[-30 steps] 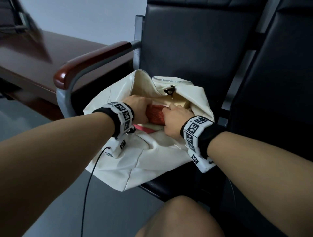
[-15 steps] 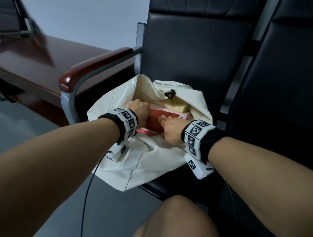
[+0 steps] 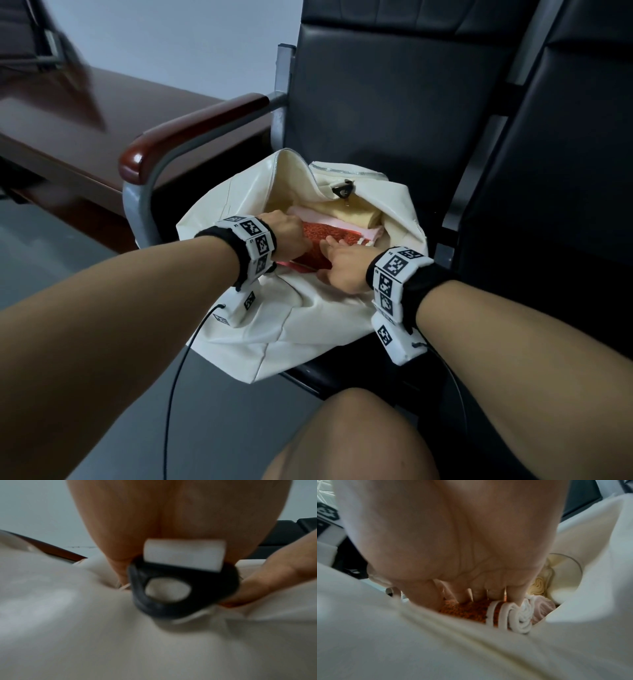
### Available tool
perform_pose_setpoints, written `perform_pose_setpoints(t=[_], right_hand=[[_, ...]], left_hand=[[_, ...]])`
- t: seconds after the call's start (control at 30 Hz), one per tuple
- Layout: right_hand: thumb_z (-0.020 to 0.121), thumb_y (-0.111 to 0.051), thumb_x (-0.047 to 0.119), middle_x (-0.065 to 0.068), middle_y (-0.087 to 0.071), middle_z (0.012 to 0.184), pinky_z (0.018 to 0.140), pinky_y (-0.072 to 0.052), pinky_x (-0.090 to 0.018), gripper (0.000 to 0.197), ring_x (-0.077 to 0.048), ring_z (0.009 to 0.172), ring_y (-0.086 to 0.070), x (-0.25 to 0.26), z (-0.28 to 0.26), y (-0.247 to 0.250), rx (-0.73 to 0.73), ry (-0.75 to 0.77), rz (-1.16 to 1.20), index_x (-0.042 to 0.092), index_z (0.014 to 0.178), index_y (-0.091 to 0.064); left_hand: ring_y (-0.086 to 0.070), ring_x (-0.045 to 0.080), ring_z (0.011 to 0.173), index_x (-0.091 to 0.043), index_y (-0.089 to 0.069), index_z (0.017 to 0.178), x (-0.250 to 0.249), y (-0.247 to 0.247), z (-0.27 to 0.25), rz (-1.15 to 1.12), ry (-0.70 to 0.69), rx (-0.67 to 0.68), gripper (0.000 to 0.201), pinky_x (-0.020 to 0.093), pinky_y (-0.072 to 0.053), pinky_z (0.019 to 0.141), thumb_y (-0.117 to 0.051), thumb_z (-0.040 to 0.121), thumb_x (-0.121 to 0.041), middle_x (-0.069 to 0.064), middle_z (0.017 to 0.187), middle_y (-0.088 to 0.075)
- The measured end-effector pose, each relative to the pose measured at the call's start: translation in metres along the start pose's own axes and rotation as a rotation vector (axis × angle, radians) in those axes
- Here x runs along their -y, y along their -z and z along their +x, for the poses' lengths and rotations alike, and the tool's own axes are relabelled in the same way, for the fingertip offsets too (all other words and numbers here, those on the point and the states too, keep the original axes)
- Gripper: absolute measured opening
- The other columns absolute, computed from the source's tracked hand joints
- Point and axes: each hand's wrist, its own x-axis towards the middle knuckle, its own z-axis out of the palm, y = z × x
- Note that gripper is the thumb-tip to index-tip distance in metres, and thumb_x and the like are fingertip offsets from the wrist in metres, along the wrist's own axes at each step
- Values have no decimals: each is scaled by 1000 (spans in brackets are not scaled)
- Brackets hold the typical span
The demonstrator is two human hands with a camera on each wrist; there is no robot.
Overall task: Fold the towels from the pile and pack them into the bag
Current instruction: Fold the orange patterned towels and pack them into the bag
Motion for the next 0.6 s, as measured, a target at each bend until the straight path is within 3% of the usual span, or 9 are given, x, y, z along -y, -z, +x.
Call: perform_pose_setpoints(t=[0.13, 0.27, 0.37, 0.5, 0.6], right_hand=[[108, -35, 38, -7, 4, 169, 124, -12, -49, 68, -27, 156, -5, 3, 0, 0, -1, -11, -1, 10, 161, -2], [107, -36, 38, -7, -1, 169, 124, -12, -46, 68, -27, 155, -8, 6, -1, 0, -13, -24, 11, 9, 161, -6], [106, -37, 42, -9, -19, 166, 122, -20, -42, 64, -28, 152, -21, 6, -8, 7, -94, -12, 50, 9, 158, -20], [101, -48, 44, -10, -58, 139, 103, -42, -36, 51, -32, 125, -54, 0, -28, 26, -301, 6, 144, 18, 144, -48], [92, -57, 45, -7, -67, 122, 95, -45, -33, 43, -28, 115, -59, -4, -50, 39, -438, -32, 56, 19, 127, -63]], left_hand=[[-63, 30, 108, -8, -65, 118, -2, 2, -4, 58, -27, 14, 44, 33, -44, 81, -42, 104, -44, 11, 112, -66], [-63, 34, 112, -9, -57, 128, -6, 10, -16, -57, -2, 64, 37, 40, -49, 92, -40, 108, -35, 15, 122, -63], [-61, 35, 115, -14, -58, 128, -7, 22, -25, -64, -14, 58, 36, 39, -48, 94, -35, 109, -34, 16, 127, -61], [-62, 33, 102, -19, -70, 112, -5, 45, -33, -131, -5, -101, 33, 32, -43, 82, -47, 101, -39, 10, 116, -70], [-61, 30, 99, -19, -73, 112, -21, 69, -52, -172, 12, -170, 28, 34, -47, 82, -51, 101, -33, 11, 116, -66]])
